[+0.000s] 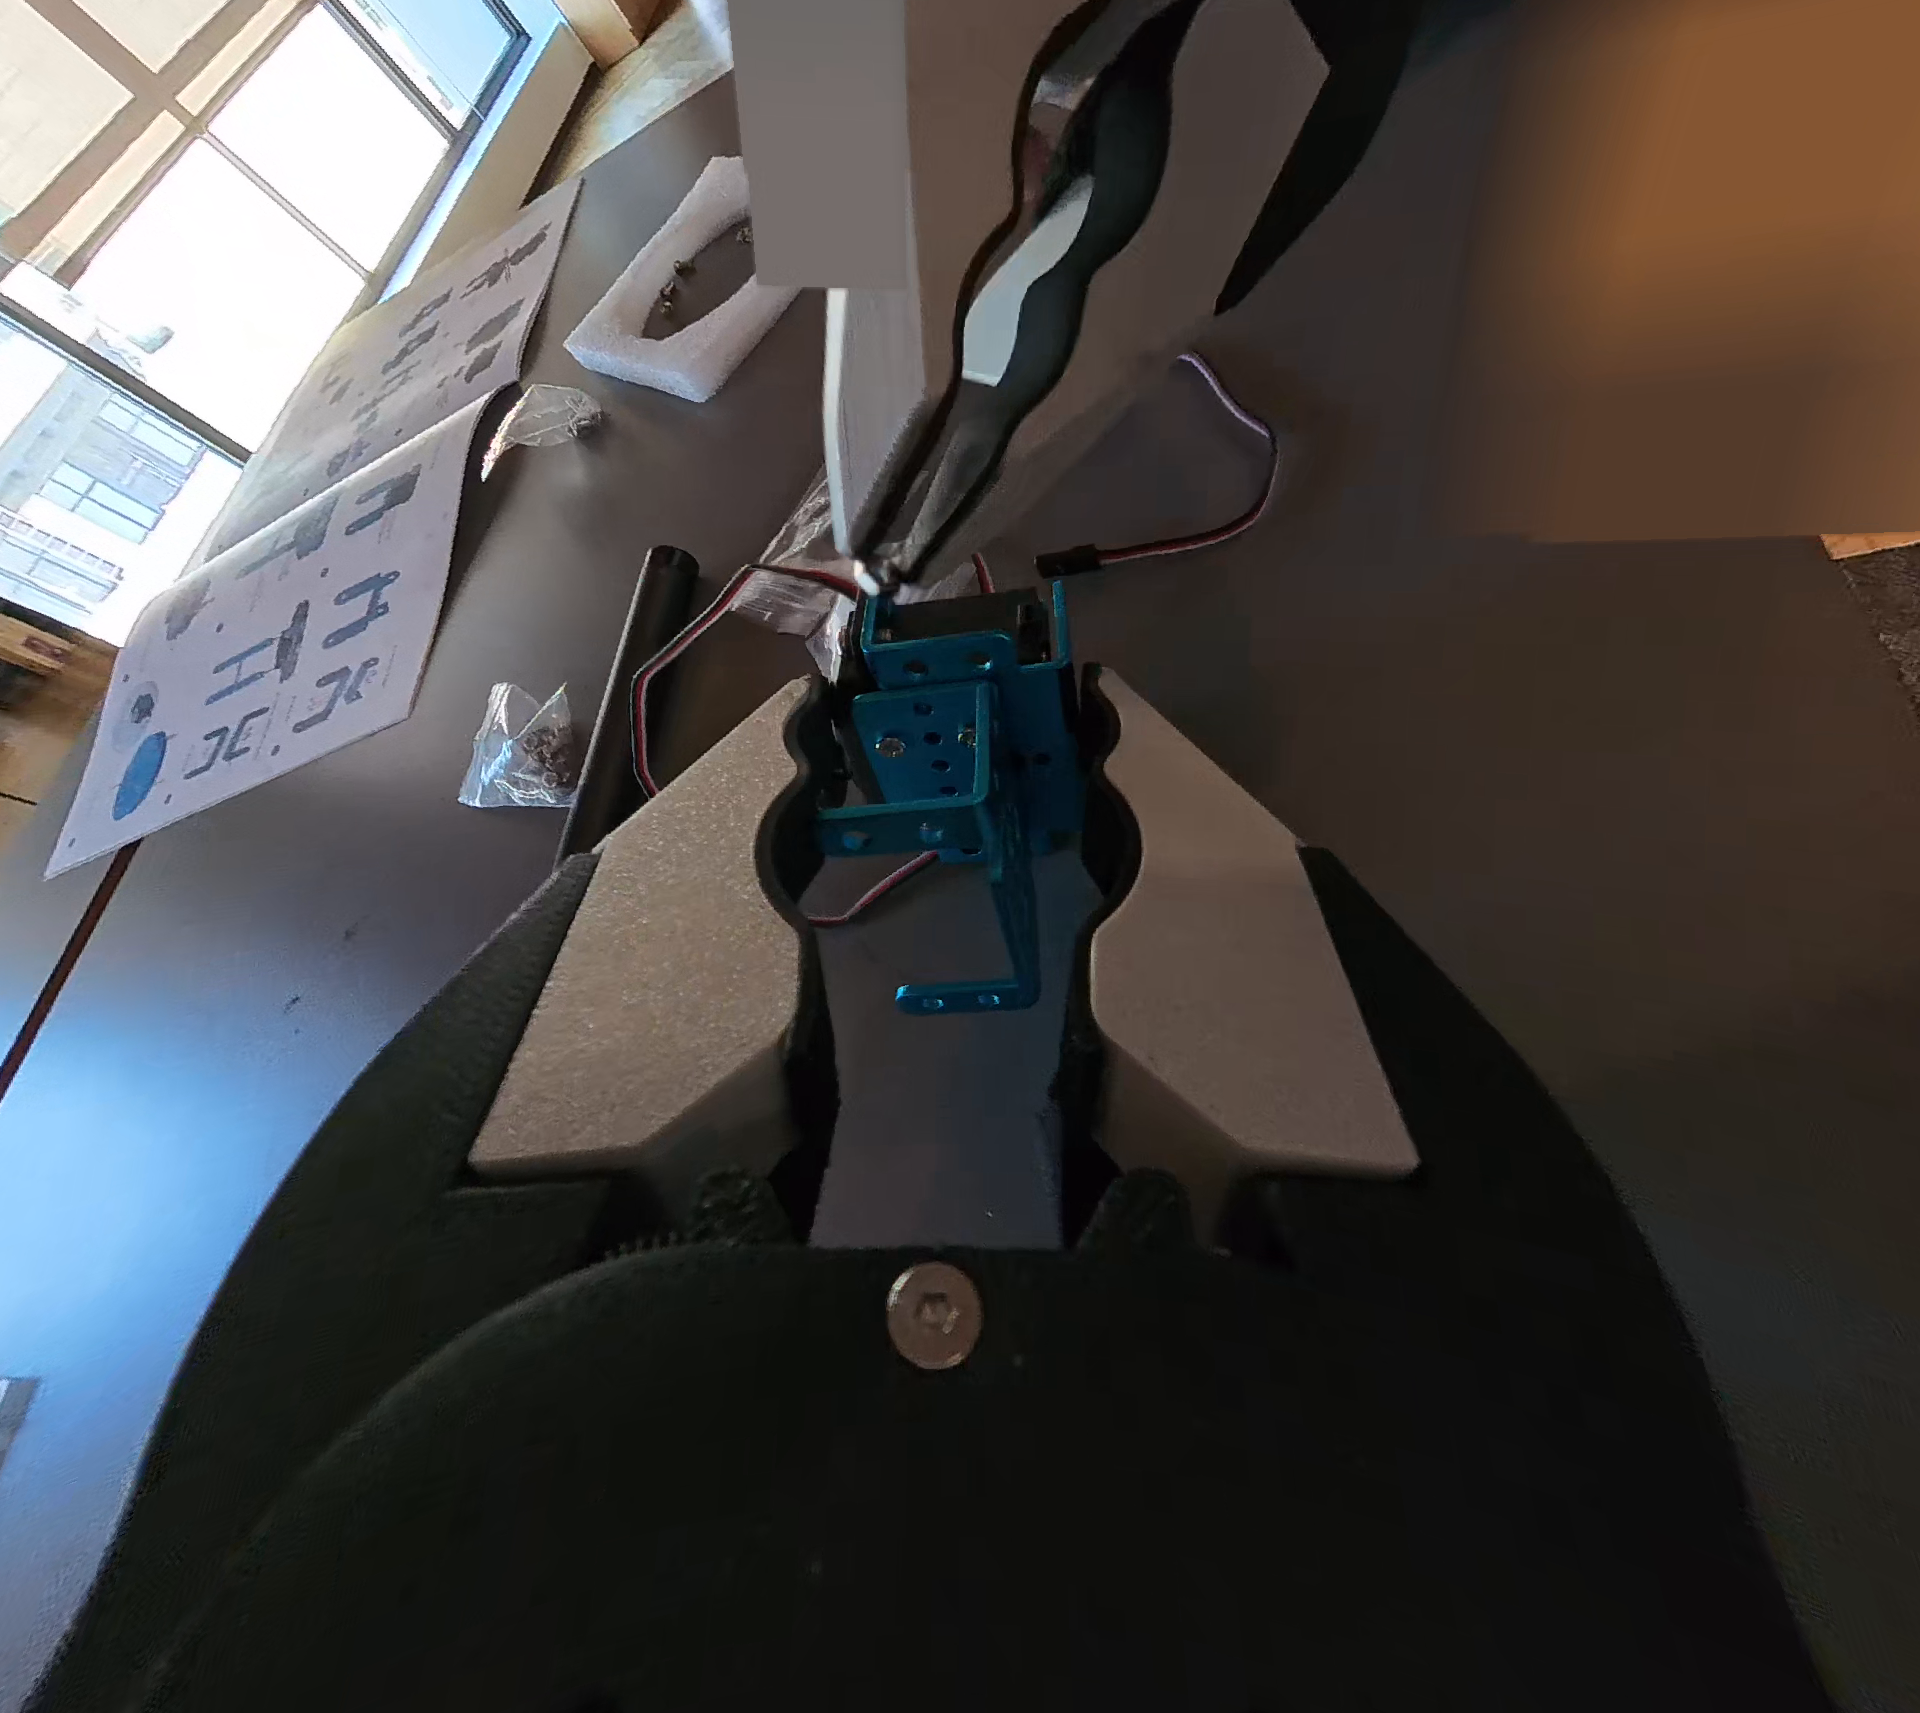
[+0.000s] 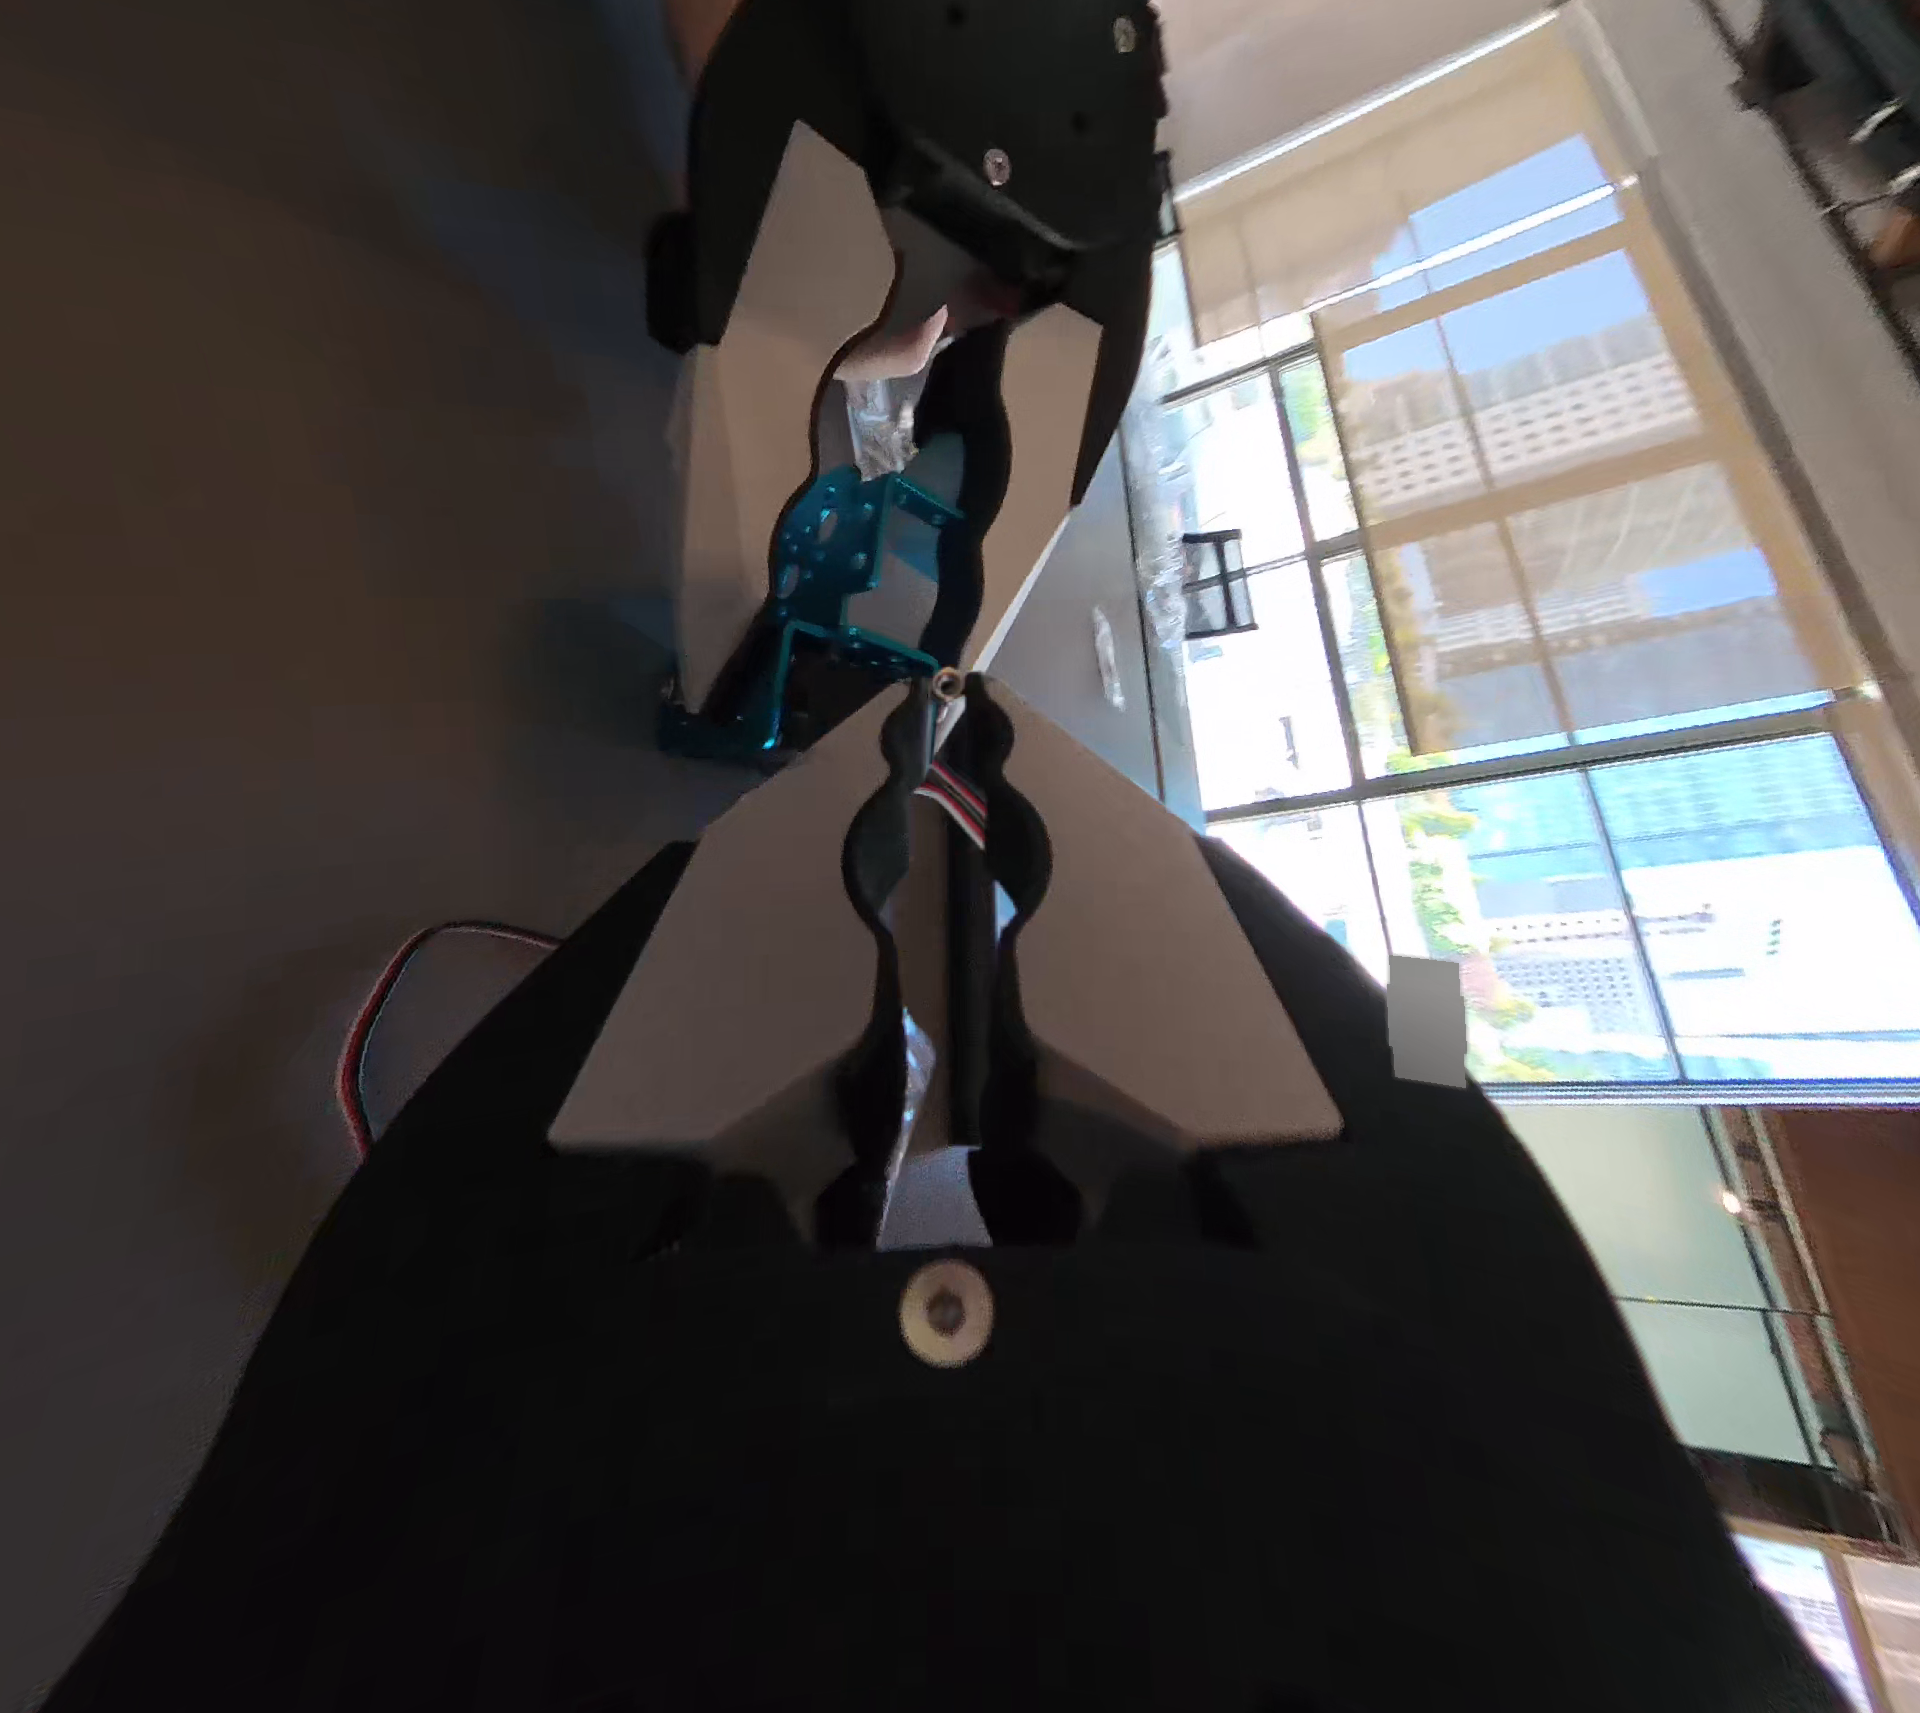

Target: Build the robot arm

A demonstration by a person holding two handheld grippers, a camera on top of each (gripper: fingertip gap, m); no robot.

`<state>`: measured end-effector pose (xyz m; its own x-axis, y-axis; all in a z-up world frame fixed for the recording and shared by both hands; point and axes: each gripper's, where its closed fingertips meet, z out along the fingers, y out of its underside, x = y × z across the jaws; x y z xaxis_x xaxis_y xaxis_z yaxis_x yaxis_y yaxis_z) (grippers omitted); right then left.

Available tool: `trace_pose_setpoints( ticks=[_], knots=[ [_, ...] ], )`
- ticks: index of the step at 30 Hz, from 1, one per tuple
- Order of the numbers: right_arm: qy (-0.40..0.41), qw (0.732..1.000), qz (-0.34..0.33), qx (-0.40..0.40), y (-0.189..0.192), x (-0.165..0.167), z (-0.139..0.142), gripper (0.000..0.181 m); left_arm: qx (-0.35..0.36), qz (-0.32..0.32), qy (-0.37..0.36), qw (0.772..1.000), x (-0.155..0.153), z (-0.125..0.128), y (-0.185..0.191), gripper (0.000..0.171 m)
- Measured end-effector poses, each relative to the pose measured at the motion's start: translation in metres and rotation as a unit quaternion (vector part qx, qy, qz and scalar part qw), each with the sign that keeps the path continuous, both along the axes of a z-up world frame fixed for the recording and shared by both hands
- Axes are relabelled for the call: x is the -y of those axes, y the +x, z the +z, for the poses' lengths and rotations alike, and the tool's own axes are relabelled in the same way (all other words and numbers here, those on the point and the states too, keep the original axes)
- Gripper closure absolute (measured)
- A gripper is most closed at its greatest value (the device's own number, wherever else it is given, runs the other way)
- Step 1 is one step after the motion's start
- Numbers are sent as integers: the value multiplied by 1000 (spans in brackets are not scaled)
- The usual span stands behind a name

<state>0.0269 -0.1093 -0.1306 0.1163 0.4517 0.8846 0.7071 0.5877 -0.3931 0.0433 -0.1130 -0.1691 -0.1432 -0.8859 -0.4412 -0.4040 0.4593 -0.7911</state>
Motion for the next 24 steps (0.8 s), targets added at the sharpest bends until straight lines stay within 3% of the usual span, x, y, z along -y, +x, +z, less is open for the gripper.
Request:
trace_pose_setpoints(
  ticks=[6, 10, 24],
  knots=[
    [42, 999, 0, -5, 6, 5, 6, 176, 1, 2, 13, 1000, 0, -1, 0, 125],
    [15, 998, 4, -58, 14, 8, 19, 176, -2, 11, 36, 999, -3, -3, 0, 124],
    [-13, 997, 0, -79, 22, 7, 16, 177, -13, 20, 26, 999, -4, -6, -4, 110]
  ],
)
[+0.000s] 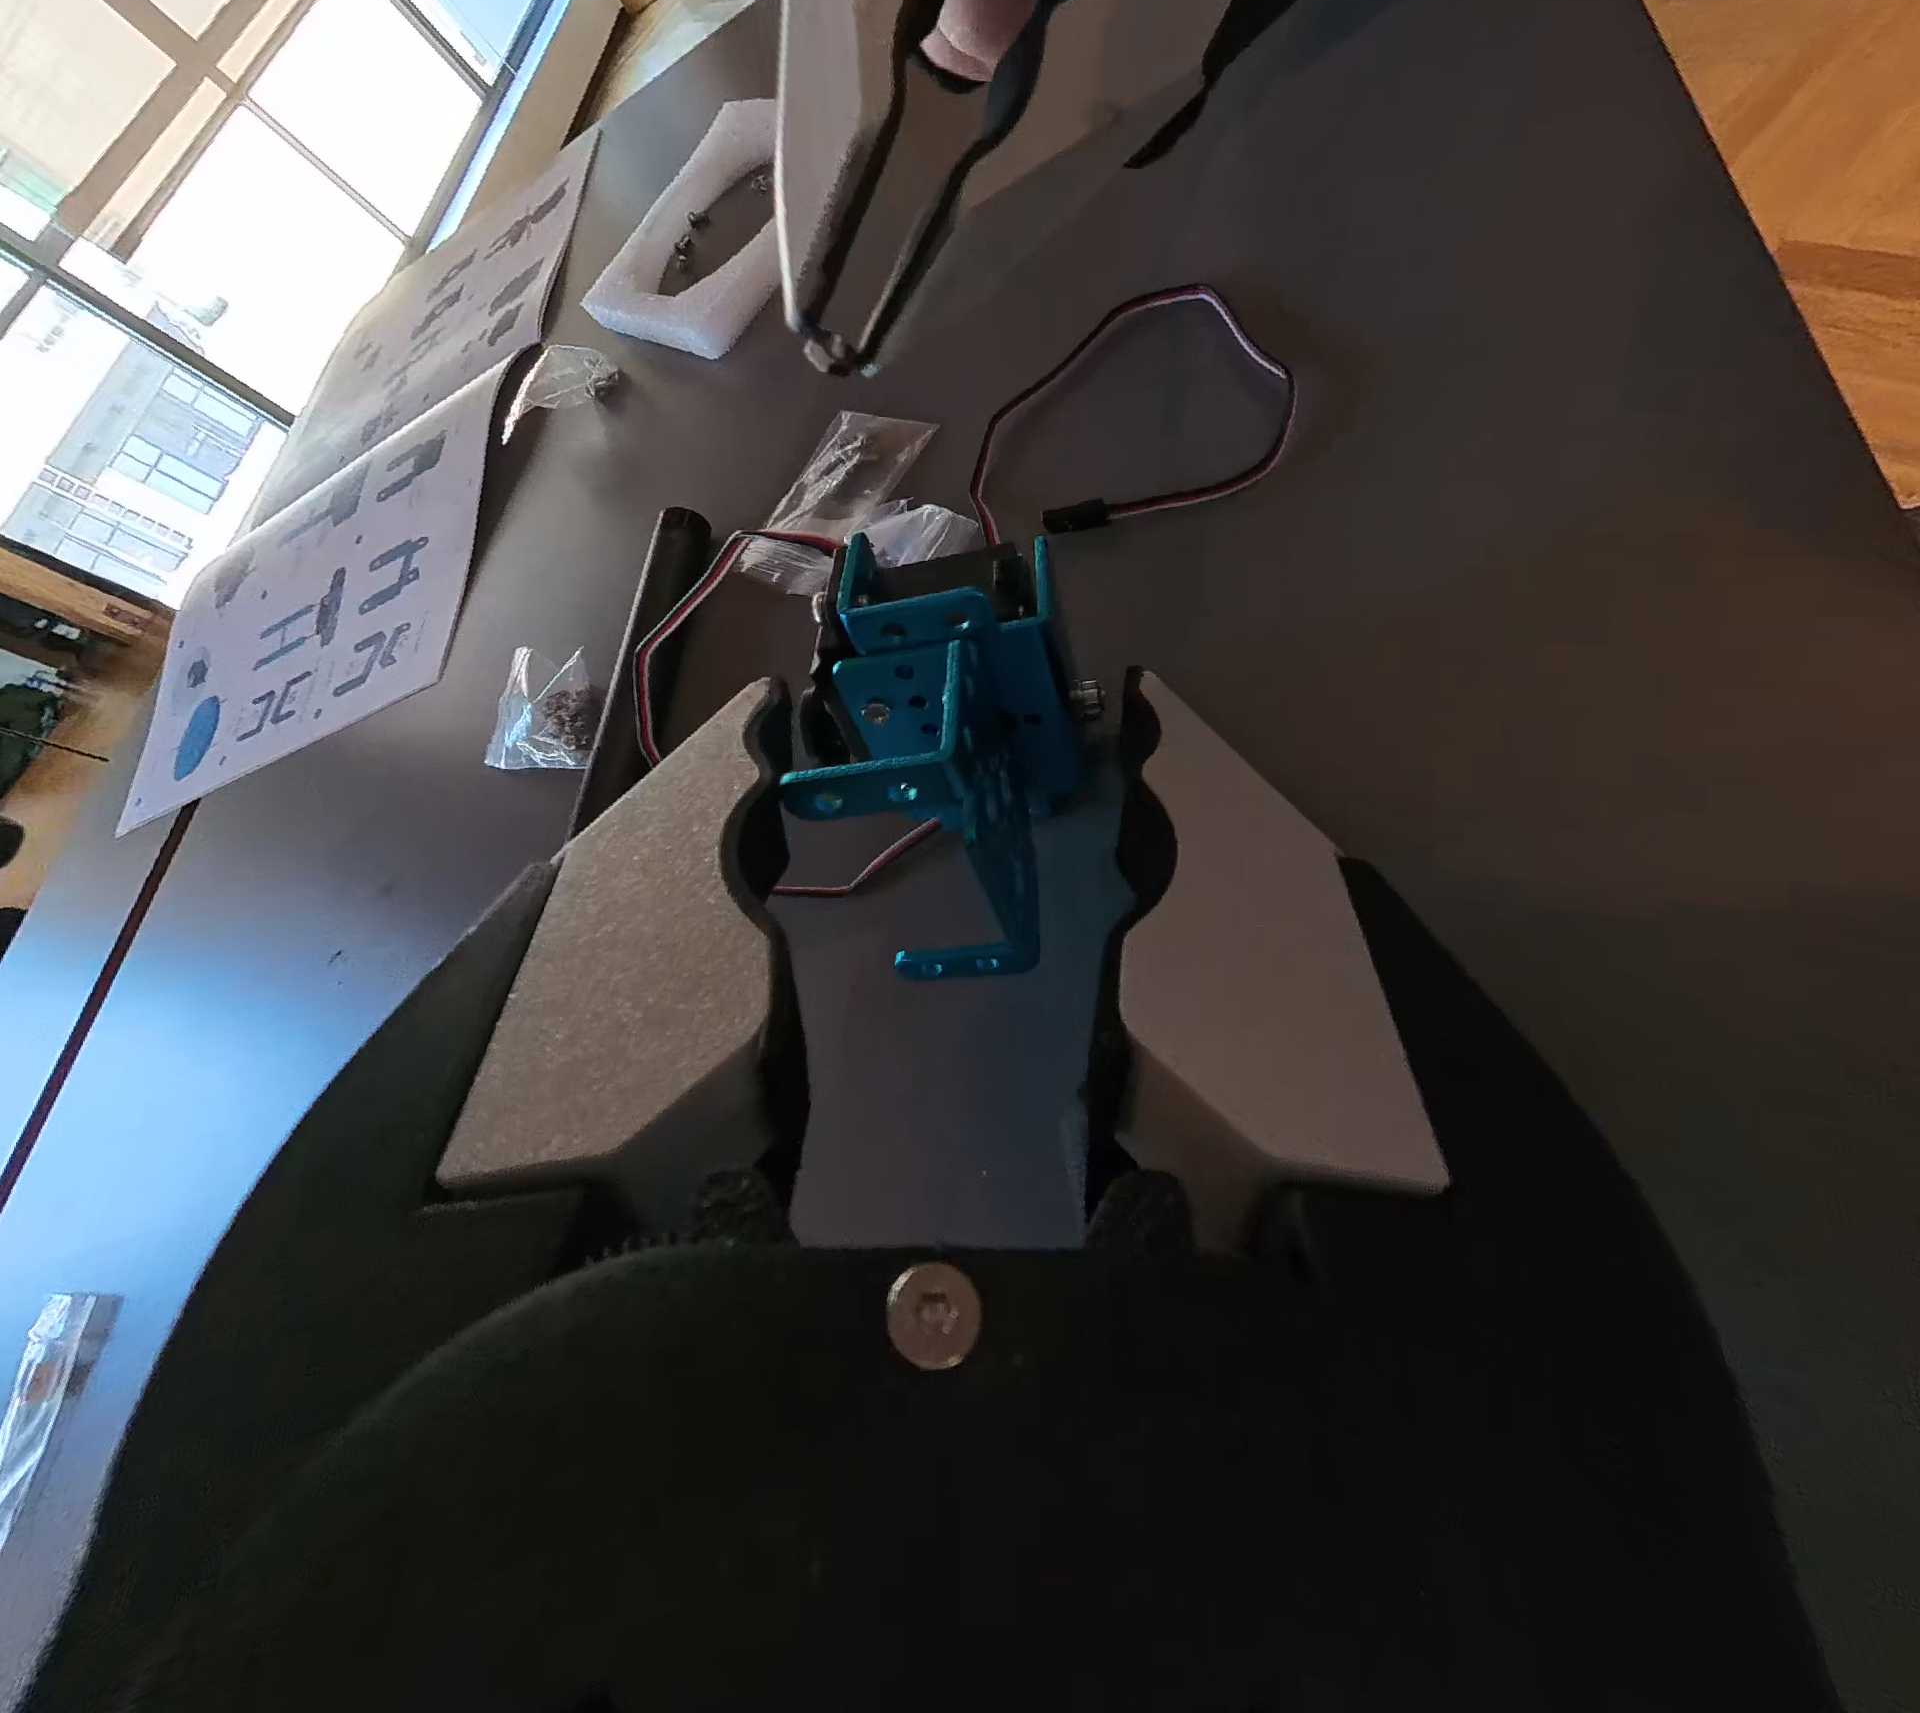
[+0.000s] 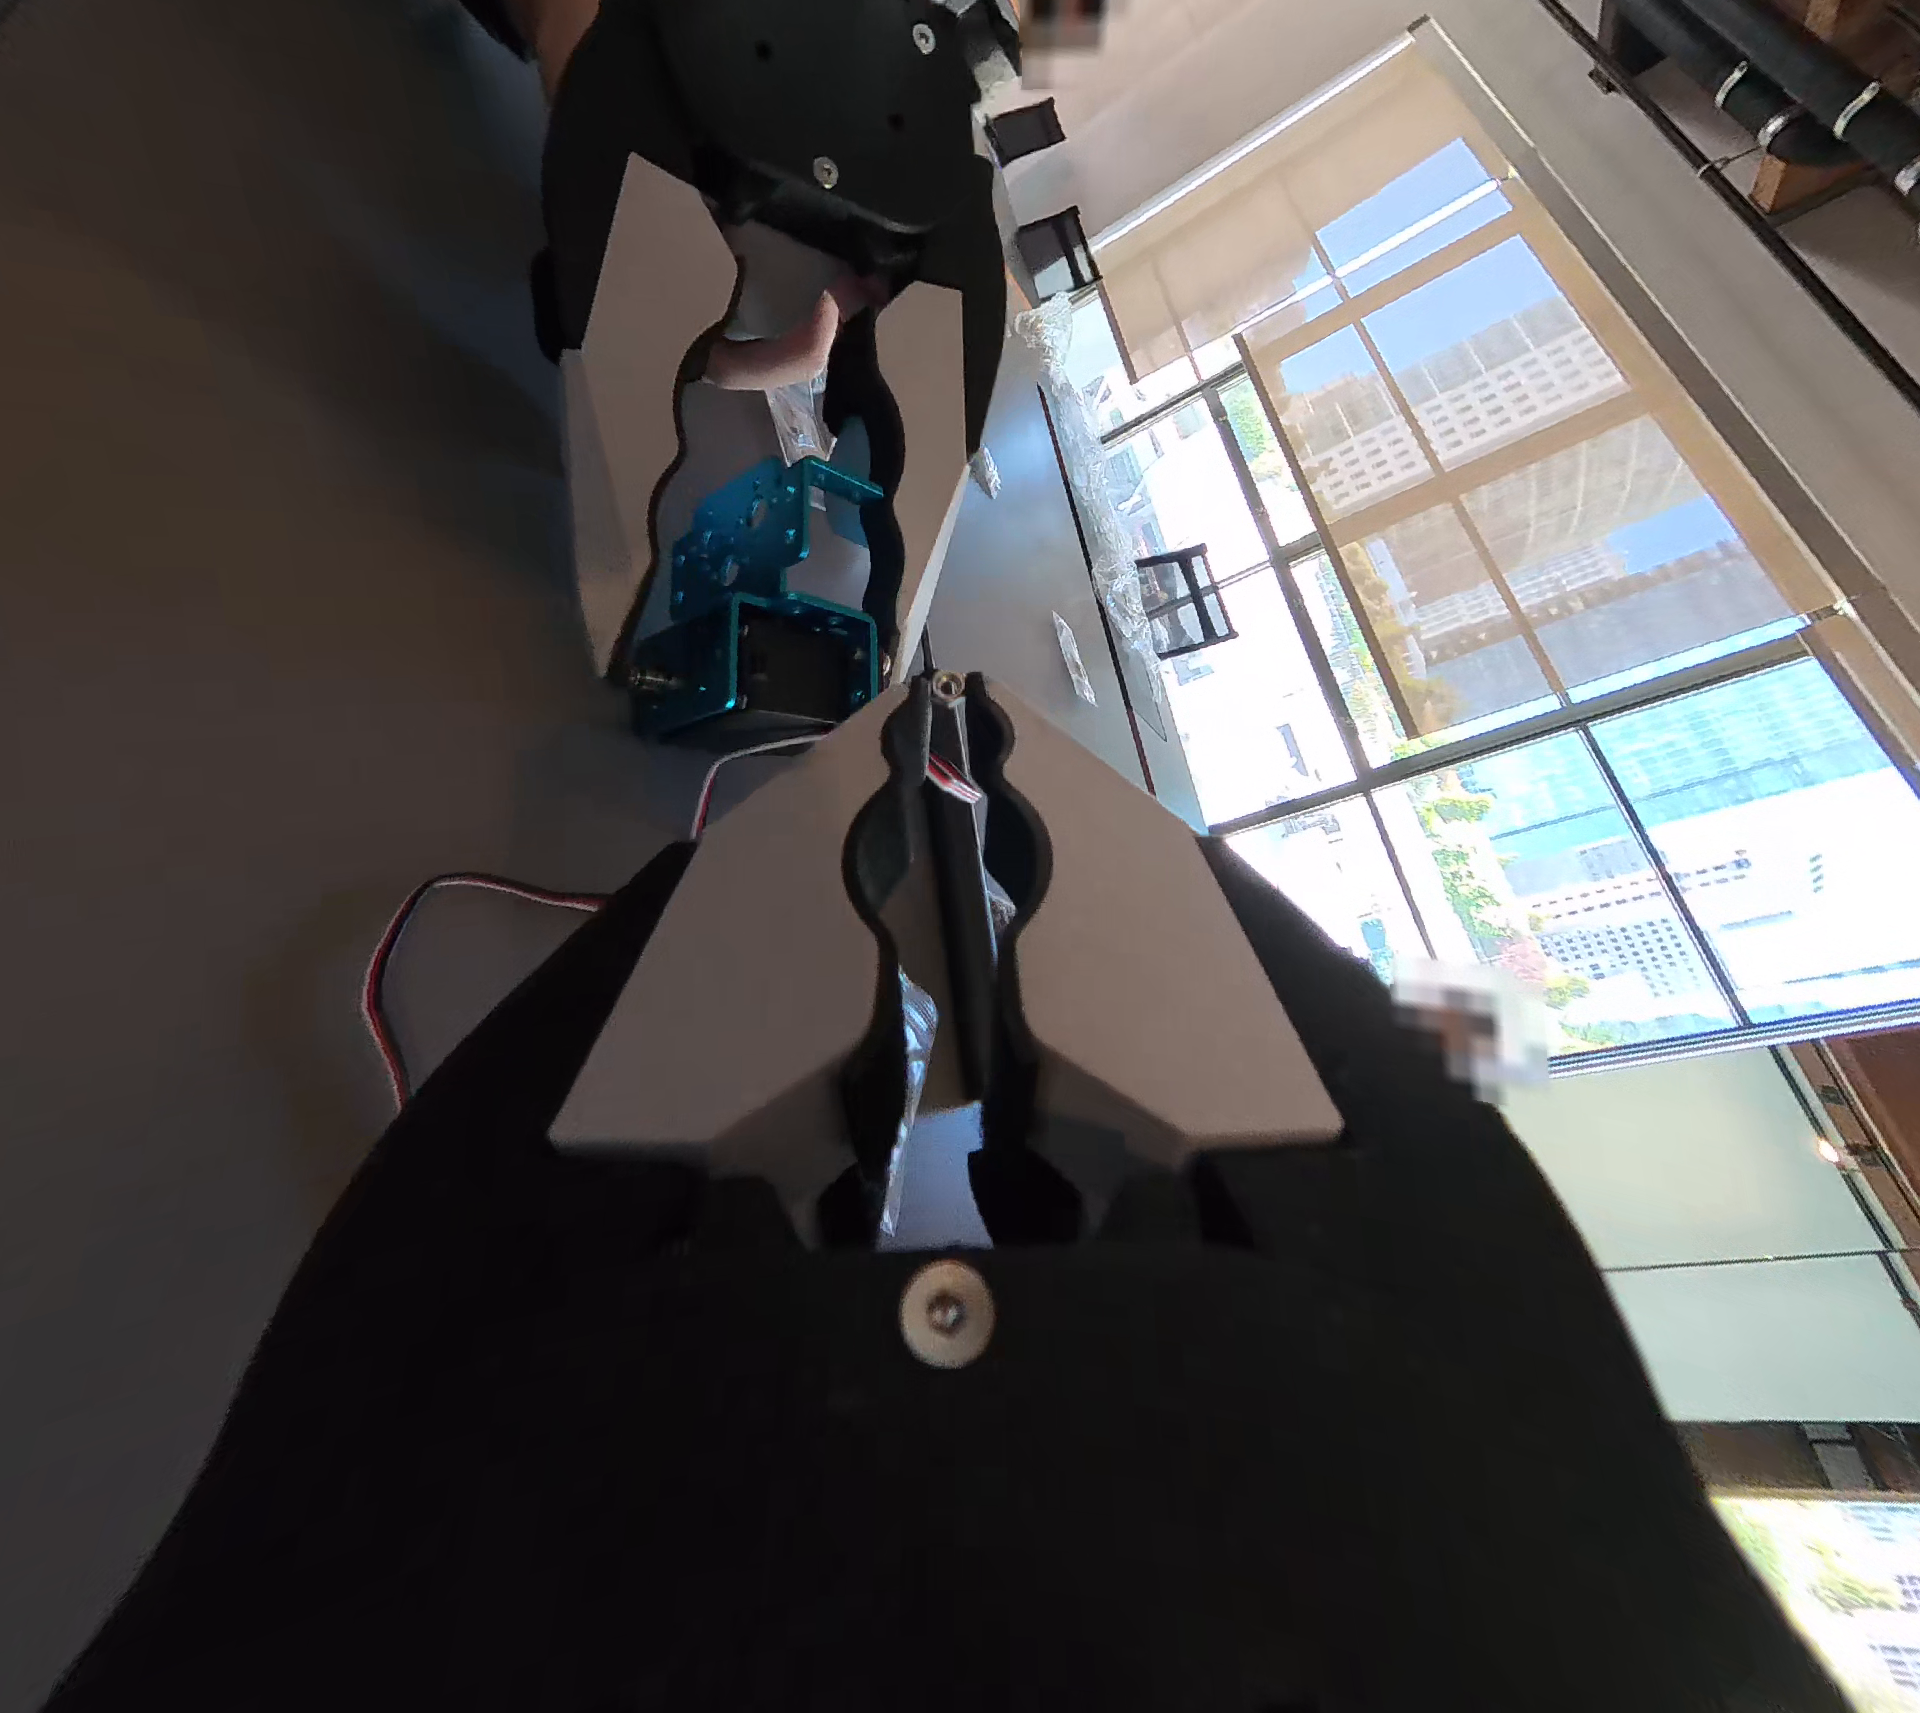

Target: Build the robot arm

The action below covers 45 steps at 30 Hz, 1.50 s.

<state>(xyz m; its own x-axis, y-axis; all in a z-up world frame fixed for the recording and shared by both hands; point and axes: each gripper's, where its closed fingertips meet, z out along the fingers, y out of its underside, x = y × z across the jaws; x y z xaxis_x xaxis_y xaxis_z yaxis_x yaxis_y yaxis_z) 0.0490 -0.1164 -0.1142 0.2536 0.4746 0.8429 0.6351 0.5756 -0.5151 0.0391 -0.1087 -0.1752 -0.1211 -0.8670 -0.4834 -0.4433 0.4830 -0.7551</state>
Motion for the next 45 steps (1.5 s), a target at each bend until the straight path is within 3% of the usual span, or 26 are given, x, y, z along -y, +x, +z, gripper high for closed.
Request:
trace_pose_setpoints(
  ticks=[11, 16, 22, 30, 36, 45],
  knots=[
    [-27, 999, 16, 5, -5, 0, -13, 177, 24, 5, -41, 999, -3, 12, -3, 108],
    [-19, 1000, 8, -2, -3, -3, -10, 177, 73, -10, -151, 986, 0, 37, -5, 107],
    [5, 1000, -6, 10, -2, -5, -9, 176, 131, -32, -291, 947, -7, 65, -15, 121],
    [7, 998, -36, 42, -9, -4, -17, 176, 82, -34, -293, 952, -2, 44, -6, 130],
    [25, 995, -77, 58, -15, -7, -25, 176, 100, -44, -318, 942, -1, 52, -5, 134],
    [16, 996, -75, 33, -15, -9, -18, 176, 106, -29, -416, 903, -14, 52, -4, 143]
  ],
)
